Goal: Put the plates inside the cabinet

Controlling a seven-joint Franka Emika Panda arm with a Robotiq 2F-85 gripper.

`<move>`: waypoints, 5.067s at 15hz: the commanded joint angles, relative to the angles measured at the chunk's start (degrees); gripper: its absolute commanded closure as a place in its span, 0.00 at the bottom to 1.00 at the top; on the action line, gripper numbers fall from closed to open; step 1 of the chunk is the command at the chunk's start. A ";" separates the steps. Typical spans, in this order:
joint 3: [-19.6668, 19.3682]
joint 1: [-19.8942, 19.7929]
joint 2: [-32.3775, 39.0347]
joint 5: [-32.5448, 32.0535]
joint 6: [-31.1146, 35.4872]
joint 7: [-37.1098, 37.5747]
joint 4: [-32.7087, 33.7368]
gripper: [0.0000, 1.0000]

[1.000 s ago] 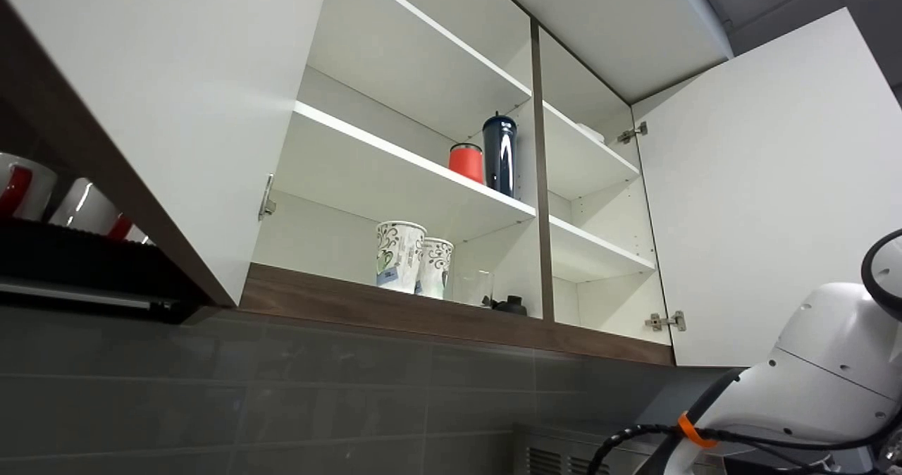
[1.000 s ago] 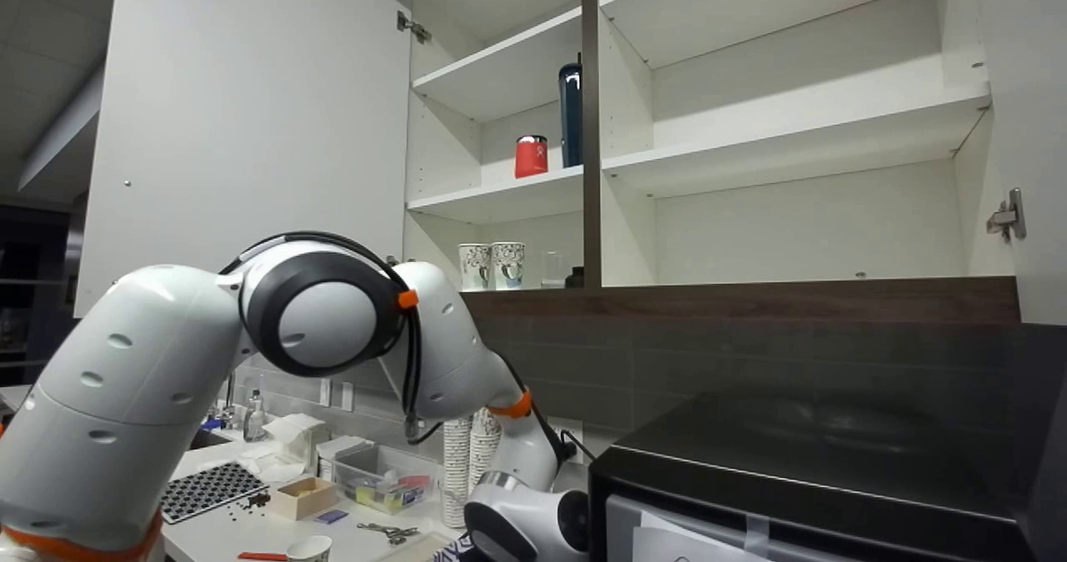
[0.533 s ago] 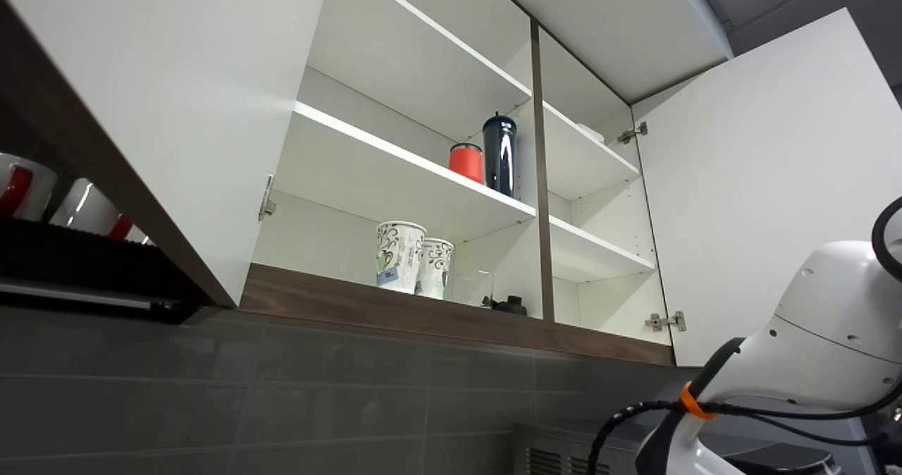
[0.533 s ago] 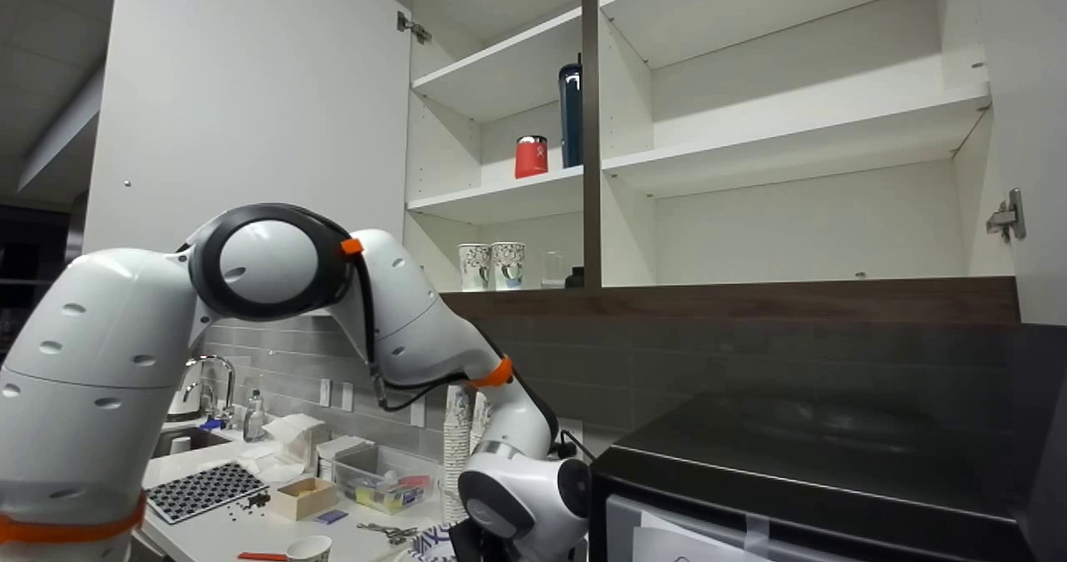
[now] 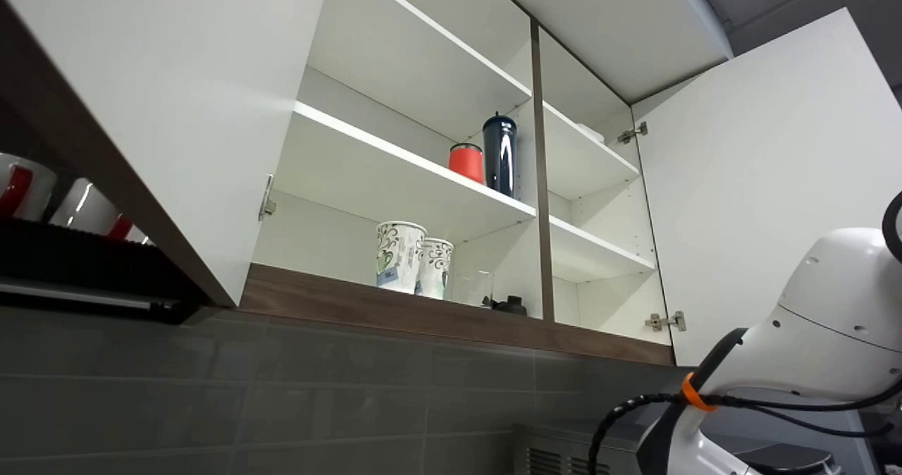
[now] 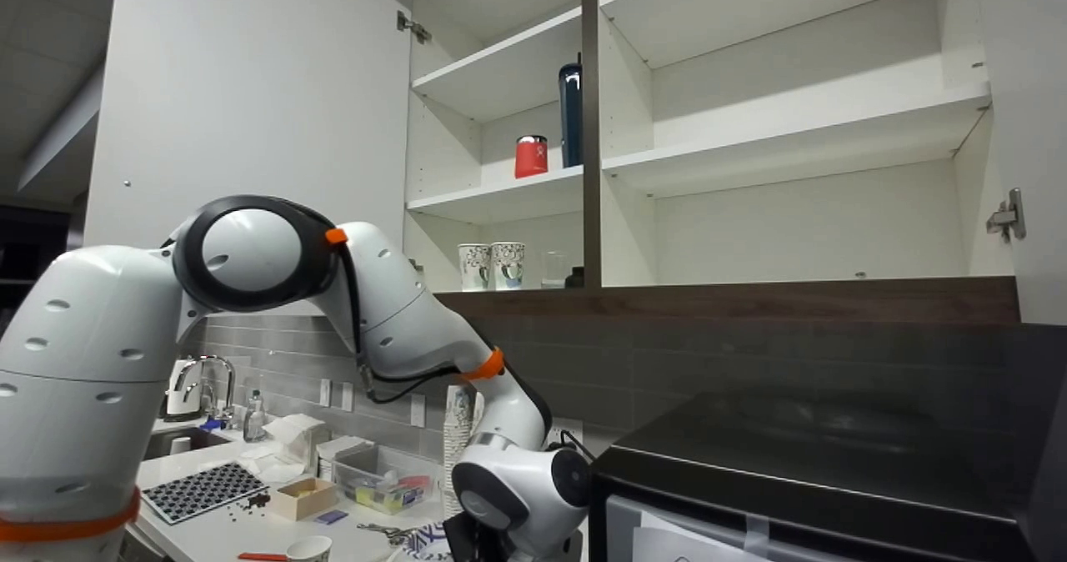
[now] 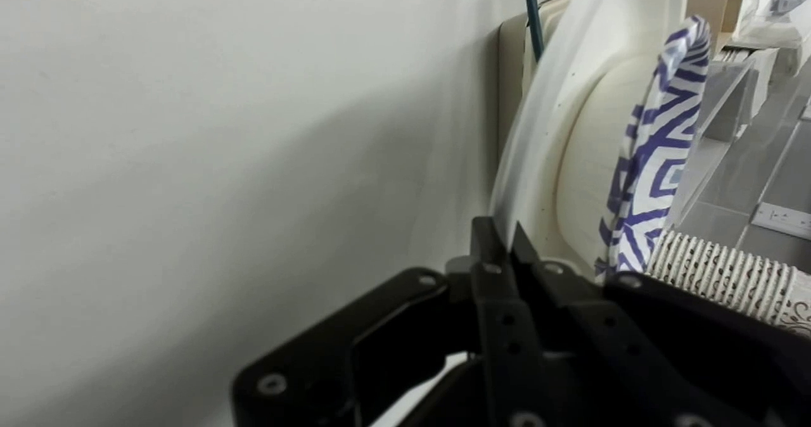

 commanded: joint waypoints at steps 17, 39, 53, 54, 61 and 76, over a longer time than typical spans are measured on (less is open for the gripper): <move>-13.21 12.92 -27.66 -0.05 -15.24 8.83 -4.20 0.96; -11.64 18.54 -34.09 -4.99 -17.95 19.14 6.41 0.99; -9.41 19.51 -33.83 -4.82 -13.71 32.48 9.17 0.96; -9.18 19.56 -33.82 -4.82 -13.67 33.14 9.30 0.96; -8.54 19.71 -34.59 -4.72 -13.53 36.24 9.95 0.99; -4.55 23.19 -34.92 -5.77 -13.79 49.73 20.36 0.99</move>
